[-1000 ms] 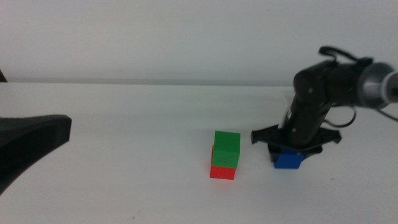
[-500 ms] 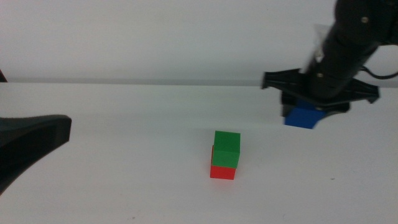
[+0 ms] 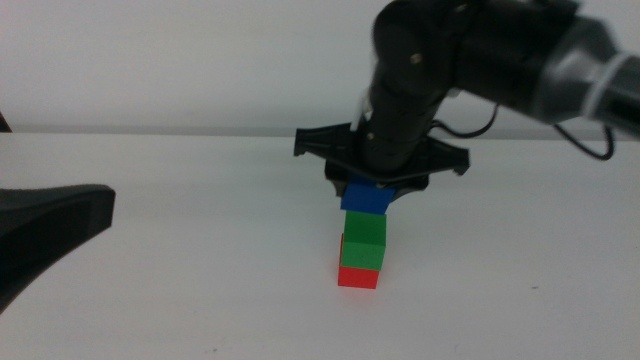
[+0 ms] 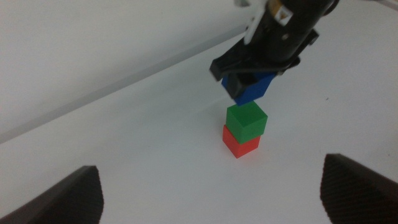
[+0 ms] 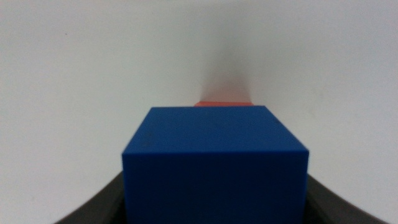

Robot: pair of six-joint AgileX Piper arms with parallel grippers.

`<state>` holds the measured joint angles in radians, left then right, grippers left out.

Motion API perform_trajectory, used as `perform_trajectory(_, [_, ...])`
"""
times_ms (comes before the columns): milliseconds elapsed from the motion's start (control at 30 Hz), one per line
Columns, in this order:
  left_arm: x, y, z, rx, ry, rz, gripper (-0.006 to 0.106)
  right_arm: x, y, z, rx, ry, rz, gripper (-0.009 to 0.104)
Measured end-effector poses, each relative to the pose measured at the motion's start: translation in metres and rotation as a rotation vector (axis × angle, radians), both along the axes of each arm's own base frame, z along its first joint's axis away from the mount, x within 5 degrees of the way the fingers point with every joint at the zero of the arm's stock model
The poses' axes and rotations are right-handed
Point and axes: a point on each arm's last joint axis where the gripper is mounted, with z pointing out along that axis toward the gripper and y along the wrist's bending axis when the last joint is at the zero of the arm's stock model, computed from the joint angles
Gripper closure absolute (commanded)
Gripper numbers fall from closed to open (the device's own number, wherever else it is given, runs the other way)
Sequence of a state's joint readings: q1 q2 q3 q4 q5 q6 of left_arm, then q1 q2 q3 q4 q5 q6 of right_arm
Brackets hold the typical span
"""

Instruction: Stack red cubes first, then green, then blue cubes in a specific spot.

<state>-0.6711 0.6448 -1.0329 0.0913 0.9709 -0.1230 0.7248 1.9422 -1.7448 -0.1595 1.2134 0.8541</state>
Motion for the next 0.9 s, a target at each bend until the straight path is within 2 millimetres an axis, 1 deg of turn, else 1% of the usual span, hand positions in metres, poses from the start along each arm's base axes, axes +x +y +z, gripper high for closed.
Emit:
perform_trajectory(67, [0.0, 0.0, 0.0, 0.0, 0.0, 0.0, 0.007, 0.003, 0.004, -0.009, -0.006, 0.015, -0.019, 0.084])
perform_trajectory(200, [0.0, 0.0, 0.0, 0.0, 0.0, 0.0, 0.007, 0.006, 0.006, -0.019, -0.016, 0.032, -0.047, 0.084])
perform_trajectory(467, [0.0, 0.0, 0.0, 0.0, 0.0, 0.0, 0.007, 0.007, 0.008, -0.026, -0.02, 0.051, -0.047, 0.084])
perform_trajectory(733, [0.0, 0.0, 0.0, 0.0, 0.0, 0.0, 0.007, 0.006, 0.009, -0.025, -0.019, 0.056, -0.014, 0.084])
perform_trajectory(900, [0.0, 0.0, 0.0, 0.0, 0.0, 0.0, 0.007, -0.003, 0.009, -0.015, -0.02, 0.03, 0.006, 0.084])
